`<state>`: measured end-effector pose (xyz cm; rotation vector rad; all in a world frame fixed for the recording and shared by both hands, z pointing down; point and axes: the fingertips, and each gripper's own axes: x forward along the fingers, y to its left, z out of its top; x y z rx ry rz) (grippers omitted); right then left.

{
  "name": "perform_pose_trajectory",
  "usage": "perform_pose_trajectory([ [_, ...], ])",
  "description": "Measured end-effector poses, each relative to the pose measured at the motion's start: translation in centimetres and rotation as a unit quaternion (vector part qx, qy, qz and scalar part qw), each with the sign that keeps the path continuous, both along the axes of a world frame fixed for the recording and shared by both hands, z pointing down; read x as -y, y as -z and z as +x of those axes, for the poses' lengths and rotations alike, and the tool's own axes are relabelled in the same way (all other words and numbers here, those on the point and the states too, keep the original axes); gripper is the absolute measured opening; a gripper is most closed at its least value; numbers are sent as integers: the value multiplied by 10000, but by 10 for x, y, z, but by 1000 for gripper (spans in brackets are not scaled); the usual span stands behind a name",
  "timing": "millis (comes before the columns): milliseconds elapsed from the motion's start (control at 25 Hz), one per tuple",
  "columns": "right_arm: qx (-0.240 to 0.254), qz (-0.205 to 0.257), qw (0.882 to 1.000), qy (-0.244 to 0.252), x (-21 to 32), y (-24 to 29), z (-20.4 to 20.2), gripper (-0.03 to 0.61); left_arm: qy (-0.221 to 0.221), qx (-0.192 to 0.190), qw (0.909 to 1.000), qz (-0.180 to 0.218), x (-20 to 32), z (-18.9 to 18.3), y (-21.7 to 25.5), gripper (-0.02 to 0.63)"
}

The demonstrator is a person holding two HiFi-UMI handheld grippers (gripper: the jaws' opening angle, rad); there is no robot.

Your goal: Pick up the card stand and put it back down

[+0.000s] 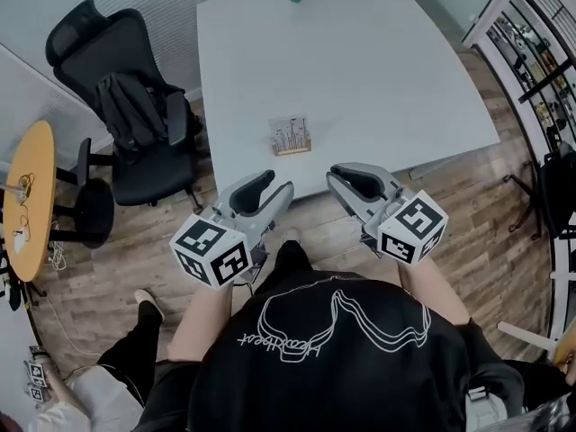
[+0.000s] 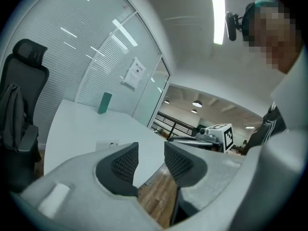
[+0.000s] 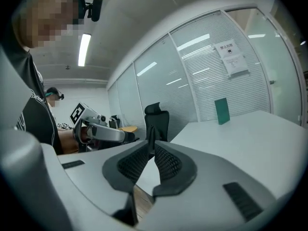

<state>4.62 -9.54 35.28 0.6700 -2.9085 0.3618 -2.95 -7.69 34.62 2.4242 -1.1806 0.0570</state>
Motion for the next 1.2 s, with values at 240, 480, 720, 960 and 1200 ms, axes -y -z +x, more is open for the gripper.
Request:
perform_pose_trajectory([
  [240,78,-5,9997,226,-36,21,6,9,5,-59,9995,299,-38,15,33,135],
  [480,231,-53,9974,687,-74,30,10,9,-65,255,9992,290,-66,33,33,42],
  [720,673,-390,9924,957,-94,37,11,8,-278,565,9967,511,-82,49,37,17],
  [960,617,-280,9930,968,-96,41,9,8,-349,578,9957,637,-83,53,45,15],
  [1200,660,-284,9927,965,-100,39,11,8,-341,530,9960,627,-89,54,38,15],
])
